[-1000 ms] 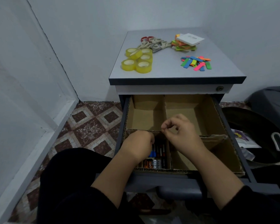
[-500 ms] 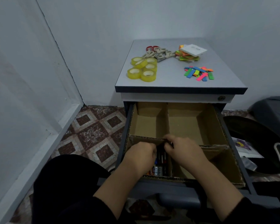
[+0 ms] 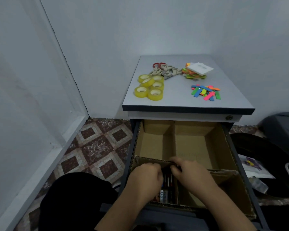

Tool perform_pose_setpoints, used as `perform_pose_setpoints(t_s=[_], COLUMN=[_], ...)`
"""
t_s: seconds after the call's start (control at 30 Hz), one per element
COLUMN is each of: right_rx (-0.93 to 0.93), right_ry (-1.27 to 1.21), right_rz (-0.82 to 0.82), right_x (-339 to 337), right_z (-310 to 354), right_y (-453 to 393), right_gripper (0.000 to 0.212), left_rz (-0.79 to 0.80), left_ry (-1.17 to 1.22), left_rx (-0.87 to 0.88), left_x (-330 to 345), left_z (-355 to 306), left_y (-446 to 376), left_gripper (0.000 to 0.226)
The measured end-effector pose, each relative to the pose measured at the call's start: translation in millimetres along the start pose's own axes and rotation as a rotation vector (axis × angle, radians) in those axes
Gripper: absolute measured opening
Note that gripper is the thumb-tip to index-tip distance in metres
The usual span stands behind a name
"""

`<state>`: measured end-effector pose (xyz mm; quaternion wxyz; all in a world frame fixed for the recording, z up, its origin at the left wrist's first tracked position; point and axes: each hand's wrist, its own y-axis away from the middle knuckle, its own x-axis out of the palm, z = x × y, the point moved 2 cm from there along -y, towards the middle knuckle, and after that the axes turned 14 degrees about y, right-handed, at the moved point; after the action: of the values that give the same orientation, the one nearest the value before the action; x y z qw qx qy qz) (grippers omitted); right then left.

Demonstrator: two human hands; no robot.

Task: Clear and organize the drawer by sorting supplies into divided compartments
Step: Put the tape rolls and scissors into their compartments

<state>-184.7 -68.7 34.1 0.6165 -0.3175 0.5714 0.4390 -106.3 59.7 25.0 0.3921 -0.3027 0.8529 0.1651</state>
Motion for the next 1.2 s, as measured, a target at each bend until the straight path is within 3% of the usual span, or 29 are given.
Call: perform_pose_setpoints(t_s=[0.13,0.3,0.4,0.47,0.63,0.73,0.93,1.2], right_rx=[0.072,0.071,0.018,-0.008,-0.098,-0.088,-0.066,-0.174], right_ry=[-0.19,-0.157,-0.114,-0.095,-0.061,0.001,-0.097,-0.099], right_rz=[-0.054,-0.407,-0.596,-0.6,-0.406,-0.409,-0.388,-0.639], right_x=[-8,-51,-80,-94,-108,-108,-109,-86], right_z=[-2,2,7,13,25,26,21,-1], right_y=[-4,-26,-55,-79,-127,-135,-127,-70], right_gripper=[0.04,0.03,0.031,0.035,0.042,0.038,0.027,0.022], left_rz=[-0.197,-0.43,-0.571,-0.627,-0.519,-0.46,-0.47,-0.467], left_ry=[0.172,0.373,0.309,0.226,0.061,-0.079,-0.088,0.107], left_rx=[0.058,0.106,0.189,0.197,0.079,0.03,0.067,0.189], left_x=[-19,-53,-82,-101,-129,-134,-136,-136], left_z=[-5,-16,-20,-22,-23,-17,-13,-23], left_y=[-1,-19,-46,-70,-121,-135,-137,-92], left_gripper=[0.016,0.015,0.022,0.03,0.042,0.04,0.022,0.015])
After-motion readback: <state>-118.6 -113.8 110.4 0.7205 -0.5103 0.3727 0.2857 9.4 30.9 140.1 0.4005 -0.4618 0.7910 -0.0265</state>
